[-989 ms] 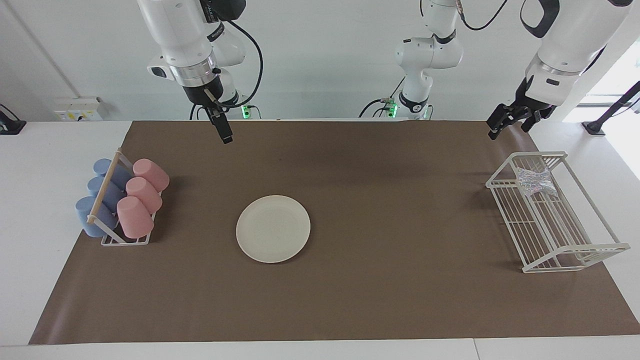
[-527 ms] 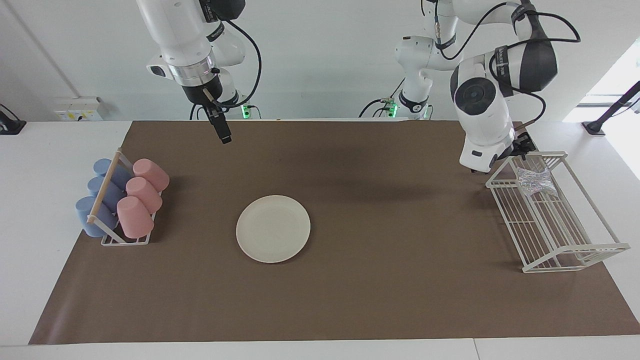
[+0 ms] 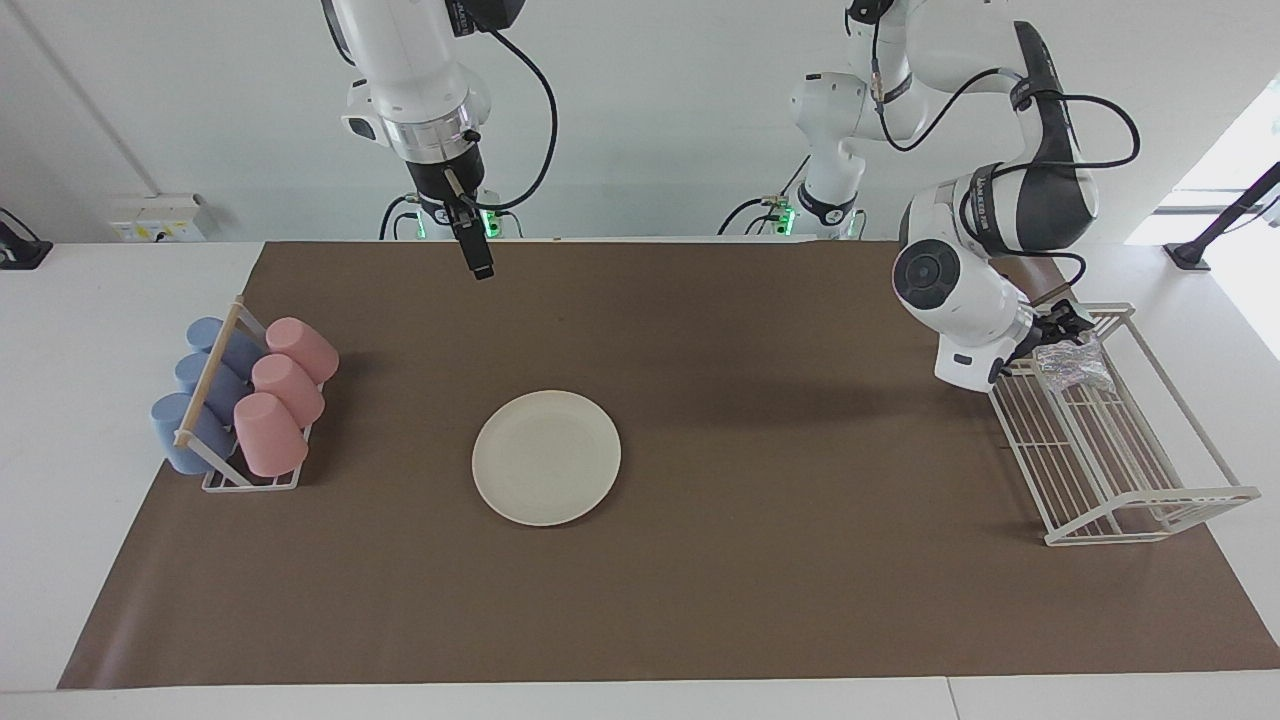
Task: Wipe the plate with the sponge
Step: 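Move the right gripper to the plate while the left gripper reaches the rack, then grasp the clear sponge in the rack with the left gripper and lift it out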
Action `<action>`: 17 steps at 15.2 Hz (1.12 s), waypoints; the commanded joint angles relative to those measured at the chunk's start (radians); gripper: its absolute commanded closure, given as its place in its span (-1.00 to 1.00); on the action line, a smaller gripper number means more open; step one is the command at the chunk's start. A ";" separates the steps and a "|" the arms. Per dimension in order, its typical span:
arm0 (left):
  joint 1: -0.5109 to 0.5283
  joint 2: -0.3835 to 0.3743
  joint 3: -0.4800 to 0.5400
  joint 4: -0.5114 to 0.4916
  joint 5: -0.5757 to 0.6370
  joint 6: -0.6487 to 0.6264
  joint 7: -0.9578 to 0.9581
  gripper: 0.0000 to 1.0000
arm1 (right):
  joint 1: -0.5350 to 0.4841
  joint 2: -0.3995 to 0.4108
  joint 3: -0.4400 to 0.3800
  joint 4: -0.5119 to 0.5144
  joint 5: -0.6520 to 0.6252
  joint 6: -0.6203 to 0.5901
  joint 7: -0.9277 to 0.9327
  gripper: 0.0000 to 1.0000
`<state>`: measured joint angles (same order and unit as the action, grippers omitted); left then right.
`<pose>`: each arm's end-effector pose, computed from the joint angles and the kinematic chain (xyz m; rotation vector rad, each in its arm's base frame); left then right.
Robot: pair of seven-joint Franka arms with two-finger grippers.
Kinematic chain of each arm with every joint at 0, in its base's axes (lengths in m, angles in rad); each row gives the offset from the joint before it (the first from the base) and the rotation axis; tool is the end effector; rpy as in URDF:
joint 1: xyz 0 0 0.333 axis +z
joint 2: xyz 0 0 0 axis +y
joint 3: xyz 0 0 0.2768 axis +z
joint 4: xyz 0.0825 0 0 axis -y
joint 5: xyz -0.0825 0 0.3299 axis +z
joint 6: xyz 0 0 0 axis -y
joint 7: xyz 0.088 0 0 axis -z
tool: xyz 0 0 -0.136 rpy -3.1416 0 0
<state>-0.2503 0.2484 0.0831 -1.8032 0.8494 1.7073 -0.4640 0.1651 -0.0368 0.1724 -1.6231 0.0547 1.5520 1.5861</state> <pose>0.5426 -0.0005 0.3831 -2.2502 -0.0223 0.0598 0.4564 0.1695 0.5510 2.5470 -1.8352 -0.0936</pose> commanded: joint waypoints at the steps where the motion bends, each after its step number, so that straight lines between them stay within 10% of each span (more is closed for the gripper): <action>1: 0.028 -0.017 -0.003 -0.024 0.023 0.035 -0.016 -1.00 | 0.014 -0.023 0.001 -0.026 0.010 0.025 0.049 -1.00; 4: 0.029 -0.017 -0.003 -0.022 0.023 0.034 -0.016 -0.73 | 0.014 -0.023 0.001 -0.018 0.008 0.025 0.052 -1.00; 10: 0.032 -0.021 -0.003 -0.041 0.023 0.038 -0.062 1.00 | 0.014 -0.023 0.006 -0.015 0.010 0.022 0.064 -1.00; 17: 0.031 -0.017 -0.003 -0.018 0.023 0.025 -0.053 1.00 | 0.014 -0.025 0.033 -0.017 0.010 0.022 0.106 -1.00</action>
<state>-0.2257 0.2477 0.0832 -1.8128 0.8517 1.7228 -0.5074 0.1840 -0.0441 0.1995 -1.6231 0.0548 1.5533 1.6681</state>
